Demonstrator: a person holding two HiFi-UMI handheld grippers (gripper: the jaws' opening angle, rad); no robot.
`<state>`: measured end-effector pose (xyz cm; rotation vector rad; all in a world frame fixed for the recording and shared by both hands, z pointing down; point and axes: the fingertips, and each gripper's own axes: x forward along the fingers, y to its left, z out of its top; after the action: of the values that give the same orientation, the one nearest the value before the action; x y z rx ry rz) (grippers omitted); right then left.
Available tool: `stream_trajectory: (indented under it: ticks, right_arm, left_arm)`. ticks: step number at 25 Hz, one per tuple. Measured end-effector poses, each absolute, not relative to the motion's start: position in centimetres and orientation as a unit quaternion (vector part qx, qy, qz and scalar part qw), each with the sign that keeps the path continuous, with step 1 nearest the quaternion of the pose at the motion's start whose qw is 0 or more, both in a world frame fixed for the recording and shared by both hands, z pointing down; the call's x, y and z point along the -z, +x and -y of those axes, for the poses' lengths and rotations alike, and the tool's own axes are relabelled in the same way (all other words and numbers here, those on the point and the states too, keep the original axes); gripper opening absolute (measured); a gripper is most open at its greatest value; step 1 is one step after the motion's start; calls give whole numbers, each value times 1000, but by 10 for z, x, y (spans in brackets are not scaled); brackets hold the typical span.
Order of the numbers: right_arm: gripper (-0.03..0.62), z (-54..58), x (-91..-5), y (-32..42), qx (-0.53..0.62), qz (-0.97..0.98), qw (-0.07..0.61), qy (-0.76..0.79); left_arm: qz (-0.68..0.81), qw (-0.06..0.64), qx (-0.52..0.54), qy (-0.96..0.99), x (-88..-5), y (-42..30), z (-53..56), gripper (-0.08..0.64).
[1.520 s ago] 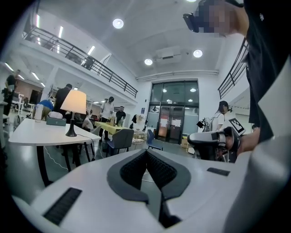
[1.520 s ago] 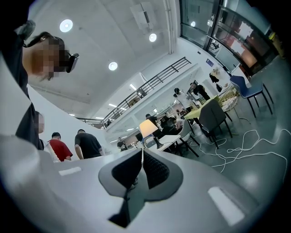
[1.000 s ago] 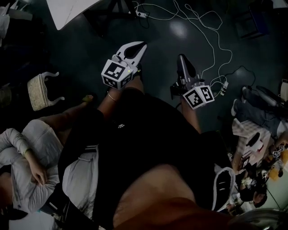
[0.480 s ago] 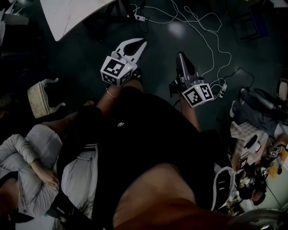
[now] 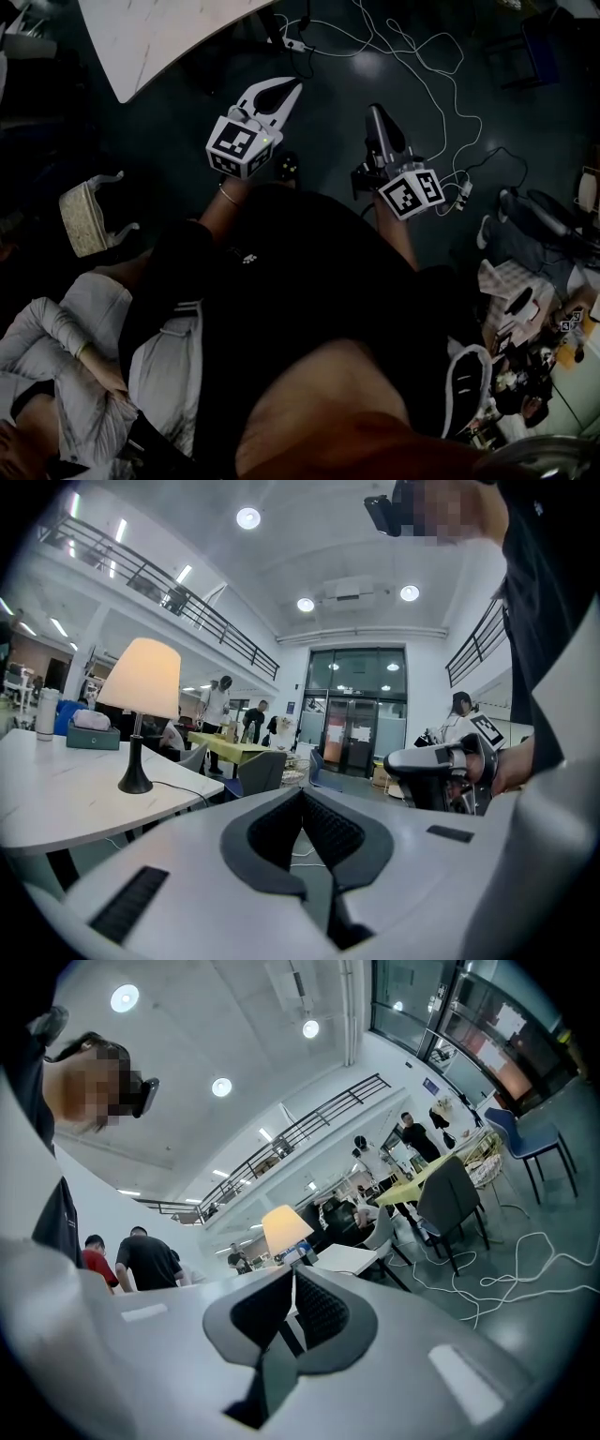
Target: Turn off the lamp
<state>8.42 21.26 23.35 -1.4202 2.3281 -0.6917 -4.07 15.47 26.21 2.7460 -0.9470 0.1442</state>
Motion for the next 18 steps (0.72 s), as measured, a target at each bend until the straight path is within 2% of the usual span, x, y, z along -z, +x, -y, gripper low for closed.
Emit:
stream_trajectory:
  ticks: [9, 18]
  right_arm:
    - [1, -172, -225, 47, 240, -831, 149, -479]
    - [0, -151, -232, 43, 249, -839, 129, -466]
  left_arm:
    - [338, 120, -21, 933, -259, -73, -122, 8]
    - [368, 133, -20, 920, -267, -92, -113, 8]
